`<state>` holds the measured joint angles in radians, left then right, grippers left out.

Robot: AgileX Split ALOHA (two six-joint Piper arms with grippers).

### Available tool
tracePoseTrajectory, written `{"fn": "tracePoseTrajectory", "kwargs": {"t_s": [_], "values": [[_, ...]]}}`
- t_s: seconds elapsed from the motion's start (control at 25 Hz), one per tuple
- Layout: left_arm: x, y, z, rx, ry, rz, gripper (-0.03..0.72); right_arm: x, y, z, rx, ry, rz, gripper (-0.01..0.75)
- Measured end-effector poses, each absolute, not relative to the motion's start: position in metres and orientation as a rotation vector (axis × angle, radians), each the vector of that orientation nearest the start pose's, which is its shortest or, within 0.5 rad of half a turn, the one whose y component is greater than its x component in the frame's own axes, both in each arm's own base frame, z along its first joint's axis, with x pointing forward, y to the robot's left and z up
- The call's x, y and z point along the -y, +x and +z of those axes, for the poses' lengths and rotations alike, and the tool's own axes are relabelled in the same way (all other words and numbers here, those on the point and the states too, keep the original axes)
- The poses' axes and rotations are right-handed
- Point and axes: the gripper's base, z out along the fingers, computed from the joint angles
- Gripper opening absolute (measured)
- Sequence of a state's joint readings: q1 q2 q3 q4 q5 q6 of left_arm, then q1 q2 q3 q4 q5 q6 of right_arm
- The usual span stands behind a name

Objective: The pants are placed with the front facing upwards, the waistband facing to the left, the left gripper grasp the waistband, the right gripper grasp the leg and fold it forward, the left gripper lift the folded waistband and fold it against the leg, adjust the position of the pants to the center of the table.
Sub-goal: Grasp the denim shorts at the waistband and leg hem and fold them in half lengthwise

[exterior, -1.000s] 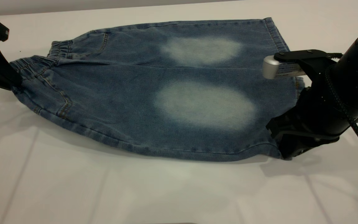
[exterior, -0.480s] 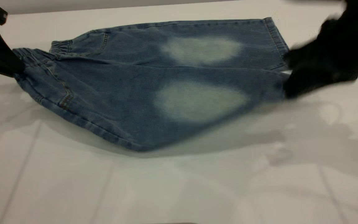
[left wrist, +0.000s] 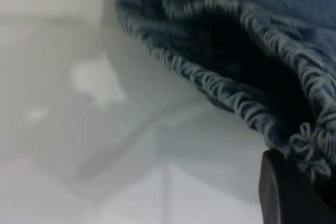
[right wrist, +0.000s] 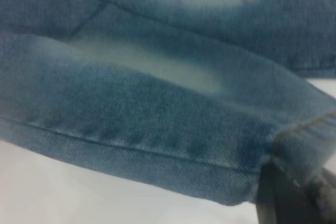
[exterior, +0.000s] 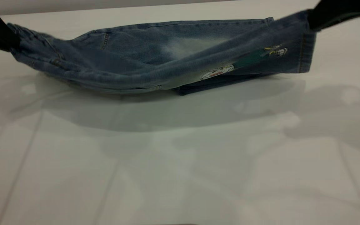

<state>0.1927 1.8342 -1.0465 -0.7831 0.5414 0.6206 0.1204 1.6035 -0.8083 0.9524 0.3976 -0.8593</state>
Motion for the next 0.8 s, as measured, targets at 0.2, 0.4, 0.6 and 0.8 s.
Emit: {"fn": "tracePoseTrajectory", "kwargs": {"t_s": [0.2,0.4,0.6,0.8], "values": [[-0.040,0.360,0.167,-2.542,-0.318,-0.410,0.067,-0.068,0.324,0.173,-2.531,-0.214,0.476,0.025],[-0.044,0.366,0.170,-2.467,-0.413,-0.386,0.067,-0.071,0.349,0.153,-2.560,-0.220,0.476,0.025],[-0.048,0.372,0.163,-2.414,-0.553,-0.403,0.067,-0.074,0.369,0.145,-2.554,-0.230,0.472,0.025],[-0.051,0.387,0.146,-2.408,-0.624,-0.419,0.067,-0.076,0.386,0.149,-2.517,-0.240,0.464,0.025]]}}
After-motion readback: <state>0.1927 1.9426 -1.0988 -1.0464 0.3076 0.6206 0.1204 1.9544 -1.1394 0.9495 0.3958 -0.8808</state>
